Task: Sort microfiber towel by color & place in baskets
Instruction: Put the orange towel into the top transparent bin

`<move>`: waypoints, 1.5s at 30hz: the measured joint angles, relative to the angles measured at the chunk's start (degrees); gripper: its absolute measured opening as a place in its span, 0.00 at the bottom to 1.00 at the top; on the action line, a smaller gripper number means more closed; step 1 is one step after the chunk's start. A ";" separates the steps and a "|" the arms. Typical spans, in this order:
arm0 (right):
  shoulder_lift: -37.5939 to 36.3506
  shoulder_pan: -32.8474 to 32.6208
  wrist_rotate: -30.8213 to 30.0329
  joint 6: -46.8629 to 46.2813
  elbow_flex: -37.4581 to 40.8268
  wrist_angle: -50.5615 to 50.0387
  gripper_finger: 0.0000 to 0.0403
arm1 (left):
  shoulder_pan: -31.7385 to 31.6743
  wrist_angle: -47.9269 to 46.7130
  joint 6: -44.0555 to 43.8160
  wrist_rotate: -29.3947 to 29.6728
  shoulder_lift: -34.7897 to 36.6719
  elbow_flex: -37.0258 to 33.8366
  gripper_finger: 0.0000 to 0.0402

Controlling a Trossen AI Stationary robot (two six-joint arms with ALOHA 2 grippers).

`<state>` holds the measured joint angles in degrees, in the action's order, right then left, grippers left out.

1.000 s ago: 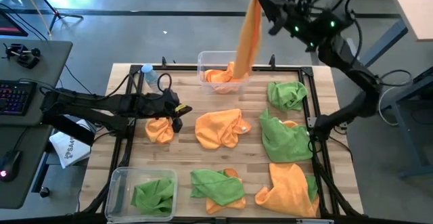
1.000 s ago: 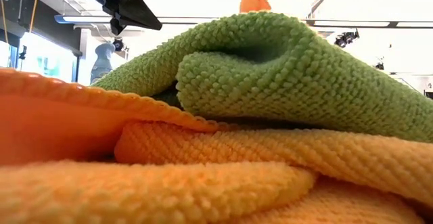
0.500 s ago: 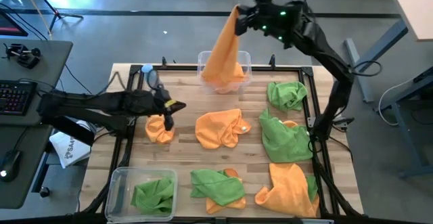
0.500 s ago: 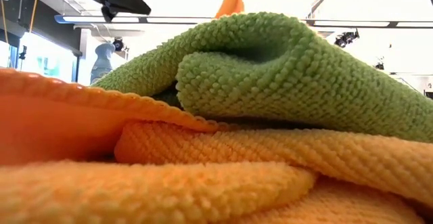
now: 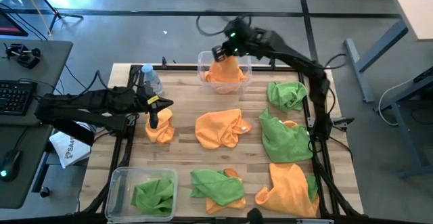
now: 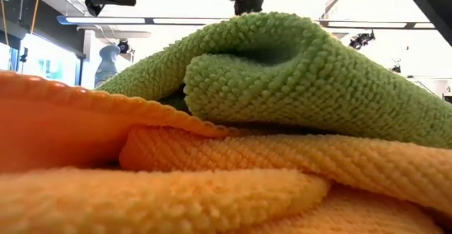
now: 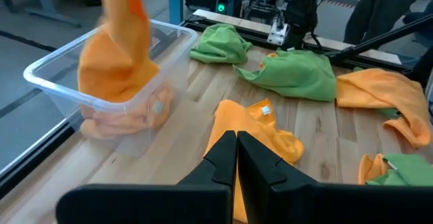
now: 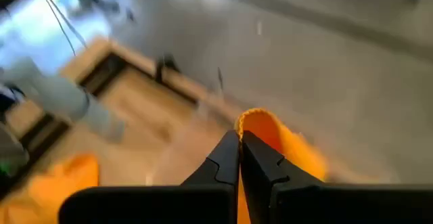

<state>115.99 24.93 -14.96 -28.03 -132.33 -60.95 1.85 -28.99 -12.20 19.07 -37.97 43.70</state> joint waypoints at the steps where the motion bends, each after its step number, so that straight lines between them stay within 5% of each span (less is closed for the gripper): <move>1: 1.20 0.26 1.09 -1.75 0.00 -1.73 0.00 | 0.00 -0.02 0.31 0.00 0.13 0.00 0.00; 15: 16.62 4.03 13.48 -13.40 0.02 -2.59 0.00 | 0.00 -3.41 0.43 -0.02 0.17 0.00 0.00; 36: 26.85 6.64 14.54 -19.97 0.07 -2.94 0.01 | 0.02 -6.32 0.38 -0.06 0.17 0.00 0.00; 45: 27.25 6.42 15.10 -19.96 -0.49 -2.79 0.14 | 0.00 -6.86 0.37 -0.07 0.17 0.00 0.00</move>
<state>143.24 31.35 0.13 -47.99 -132.82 -63.75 1.85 -35.86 -11.84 19.00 -37.80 43.70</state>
